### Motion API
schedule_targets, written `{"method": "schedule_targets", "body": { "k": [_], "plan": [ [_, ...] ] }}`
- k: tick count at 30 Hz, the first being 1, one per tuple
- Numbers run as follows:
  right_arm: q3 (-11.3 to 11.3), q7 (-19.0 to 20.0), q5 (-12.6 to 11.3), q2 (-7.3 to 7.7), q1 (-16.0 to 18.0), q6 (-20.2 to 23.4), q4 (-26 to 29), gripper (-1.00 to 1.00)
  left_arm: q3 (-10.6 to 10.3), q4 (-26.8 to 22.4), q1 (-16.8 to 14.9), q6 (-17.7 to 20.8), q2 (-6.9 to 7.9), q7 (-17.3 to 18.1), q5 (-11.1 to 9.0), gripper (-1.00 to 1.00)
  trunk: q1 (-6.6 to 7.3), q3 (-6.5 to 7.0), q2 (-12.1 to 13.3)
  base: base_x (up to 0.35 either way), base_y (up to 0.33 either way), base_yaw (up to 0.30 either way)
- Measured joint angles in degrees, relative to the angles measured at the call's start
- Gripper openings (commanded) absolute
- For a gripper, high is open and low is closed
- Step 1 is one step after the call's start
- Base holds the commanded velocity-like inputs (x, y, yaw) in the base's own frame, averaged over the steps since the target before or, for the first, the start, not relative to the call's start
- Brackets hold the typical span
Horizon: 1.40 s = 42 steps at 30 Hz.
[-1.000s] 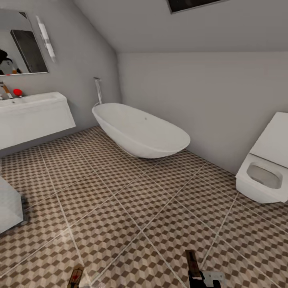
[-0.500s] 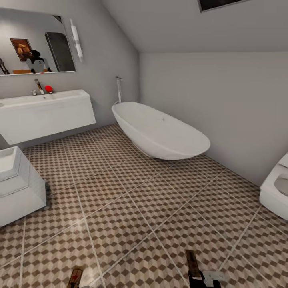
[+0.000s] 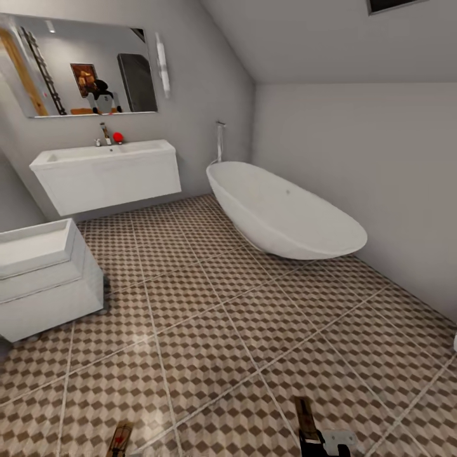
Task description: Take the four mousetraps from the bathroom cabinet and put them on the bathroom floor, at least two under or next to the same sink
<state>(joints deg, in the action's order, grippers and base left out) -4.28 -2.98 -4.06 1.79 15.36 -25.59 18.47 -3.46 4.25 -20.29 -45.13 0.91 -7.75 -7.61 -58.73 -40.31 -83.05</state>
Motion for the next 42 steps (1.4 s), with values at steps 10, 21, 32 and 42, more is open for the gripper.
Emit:
{"method": "schedule_targets", "body": {
  "k": [10,21,32,42],
  "plan": [
    [0.0,0.0,0.0,0.01,0.0,0.0,0.0,-1.00,0.0,0.0,0.0,0.0,-0.01,0.0,0.0,-1.00,0.02,0.00,0.0,0.076,-0.225,0.246],
    [0.0,0.1,0.0,0.01,0.0,0.0,0.0,-1.00,0.0,0.0,0.0,0.0,-0.01,0.0,0.0,-1.00,0.03,0.00,0.0,0.249,-0.241,0.052],
    [0.0,0.1,0.0,0.01,0.0,0.0,0.0,-1.00,0.0,0.0,0.0,0.0,-0.01,0.0,0.0,-1.00,0.03,0.00,0.0,0.257,-0.226,0.260],
    [0.0,0.1,0.0,0.01,0.0,0.0,0.0,-1.00,0.0,0.0,0.0,0.0,-0.01,0.0,0.0,-1.00,0.03,0.00,0.0,0.257,-0.201,0.273]
  ]
}}
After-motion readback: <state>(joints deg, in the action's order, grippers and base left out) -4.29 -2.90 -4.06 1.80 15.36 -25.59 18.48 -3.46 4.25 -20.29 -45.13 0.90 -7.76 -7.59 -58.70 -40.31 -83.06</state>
